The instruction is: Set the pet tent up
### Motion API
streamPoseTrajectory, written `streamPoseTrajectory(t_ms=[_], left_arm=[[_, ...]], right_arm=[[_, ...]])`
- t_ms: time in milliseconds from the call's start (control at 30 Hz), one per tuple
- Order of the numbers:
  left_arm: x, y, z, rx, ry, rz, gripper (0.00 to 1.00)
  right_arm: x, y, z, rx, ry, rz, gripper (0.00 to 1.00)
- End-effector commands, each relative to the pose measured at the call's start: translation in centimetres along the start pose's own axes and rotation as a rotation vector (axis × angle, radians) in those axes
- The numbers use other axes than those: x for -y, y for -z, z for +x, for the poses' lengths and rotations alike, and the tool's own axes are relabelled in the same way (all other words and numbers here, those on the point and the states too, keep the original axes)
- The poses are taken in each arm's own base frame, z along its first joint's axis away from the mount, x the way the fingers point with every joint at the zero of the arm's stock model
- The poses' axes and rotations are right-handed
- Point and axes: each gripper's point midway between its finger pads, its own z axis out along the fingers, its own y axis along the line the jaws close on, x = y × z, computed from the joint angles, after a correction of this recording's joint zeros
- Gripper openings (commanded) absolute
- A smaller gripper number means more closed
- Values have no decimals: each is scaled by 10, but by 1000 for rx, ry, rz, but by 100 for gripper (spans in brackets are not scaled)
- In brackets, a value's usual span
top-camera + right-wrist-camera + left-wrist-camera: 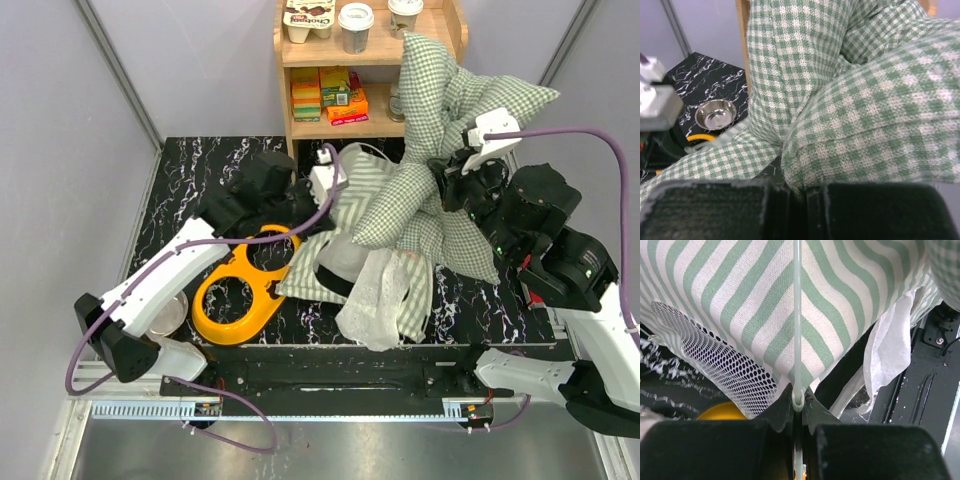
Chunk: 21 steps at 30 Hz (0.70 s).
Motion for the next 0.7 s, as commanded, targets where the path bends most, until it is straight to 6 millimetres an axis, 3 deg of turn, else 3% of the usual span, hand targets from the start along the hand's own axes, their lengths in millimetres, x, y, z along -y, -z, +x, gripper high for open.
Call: streamPoseTrajectory(t_ms=[0,100,167,400,667], left_arm=[[-23,44,-31,131,108,-120,0],[-44,57,-14,120,171,-204,0],[-46,67,-11,131,189,-201,0],[-22,140,-69,264,115,-182,0],[-21,230,-82,315,53,-435,0]], right_arm=[[-11,8,-38,122,-41,-93,0],[-27,18,-47,154,-60,-205,0],[-36,22,-50,166,-57,-263,0],[-47,16,-55,166,-38,-311,0],[-52,15,-58,177,-22,-338,0]])
